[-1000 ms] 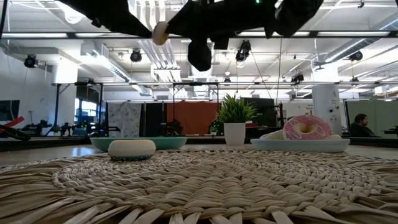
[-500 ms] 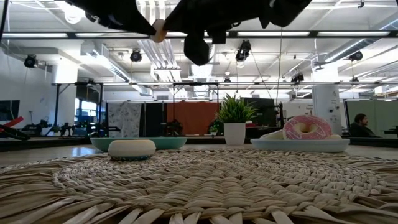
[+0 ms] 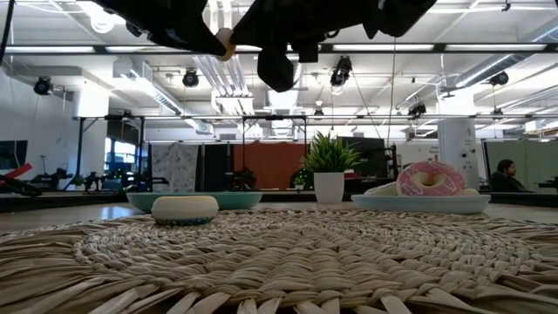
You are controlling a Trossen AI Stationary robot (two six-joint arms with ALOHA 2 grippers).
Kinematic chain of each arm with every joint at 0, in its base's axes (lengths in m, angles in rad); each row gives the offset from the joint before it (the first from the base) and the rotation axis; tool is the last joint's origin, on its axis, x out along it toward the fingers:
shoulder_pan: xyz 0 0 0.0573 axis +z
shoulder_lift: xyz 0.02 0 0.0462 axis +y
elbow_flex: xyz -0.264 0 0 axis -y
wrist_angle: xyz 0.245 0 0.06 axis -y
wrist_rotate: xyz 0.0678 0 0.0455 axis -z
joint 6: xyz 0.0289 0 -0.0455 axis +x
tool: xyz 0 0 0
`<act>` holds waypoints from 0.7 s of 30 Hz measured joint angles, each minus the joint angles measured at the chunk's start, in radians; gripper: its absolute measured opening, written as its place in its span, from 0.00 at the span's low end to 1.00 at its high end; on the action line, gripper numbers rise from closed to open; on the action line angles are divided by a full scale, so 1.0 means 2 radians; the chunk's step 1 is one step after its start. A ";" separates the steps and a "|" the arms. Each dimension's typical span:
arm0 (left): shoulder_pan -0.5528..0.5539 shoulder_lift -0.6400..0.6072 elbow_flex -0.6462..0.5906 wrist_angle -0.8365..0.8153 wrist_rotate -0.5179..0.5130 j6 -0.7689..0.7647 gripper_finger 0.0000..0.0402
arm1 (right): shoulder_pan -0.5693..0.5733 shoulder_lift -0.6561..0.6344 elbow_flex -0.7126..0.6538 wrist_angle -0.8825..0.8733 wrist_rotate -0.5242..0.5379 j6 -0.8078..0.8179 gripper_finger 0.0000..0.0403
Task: Pick & Place donuts
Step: Put the small red doughnut on the green plate
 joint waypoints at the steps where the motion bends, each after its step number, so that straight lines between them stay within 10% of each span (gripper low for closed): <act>1: 0.000 0.001 0.000 0.003 0.004 0.003 0.36 | 0.000 0.000 0.000 0.000 0.000 0.000 0.03; 21: 0.007 0.008 0.003 0.010 -0.013 0.024 0.29 | 0.000 0.000 0.000 -0.031 0.002 0.021 0.03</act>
